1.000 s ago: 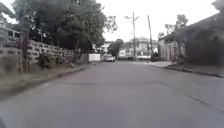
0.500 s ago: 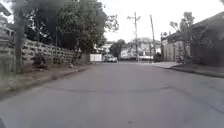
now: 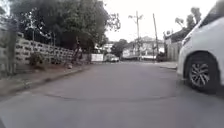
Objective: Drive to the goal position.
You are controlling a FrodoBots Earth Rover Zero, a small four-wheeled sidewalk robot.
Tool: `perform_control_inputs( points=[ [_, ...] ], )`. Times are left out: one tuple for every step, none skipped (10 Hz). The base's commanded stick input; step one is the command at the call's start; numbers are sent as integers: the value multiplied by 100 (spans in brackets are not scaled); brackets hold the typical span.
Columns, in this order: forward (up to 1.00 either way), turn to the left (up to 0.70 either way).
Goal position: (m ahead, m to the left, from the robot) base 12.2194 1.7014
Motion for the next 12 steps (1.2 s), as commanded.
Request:
perform_control_inputs(
  points=[
    [100,4],
    [100,4],
    [100,4],
    [100,4],
    [100,4],
    [100,4],
    [100,4],
    [100,4],
    [100,4],
    [100,4],
    [100,4],
    [100,4]
  ],
)
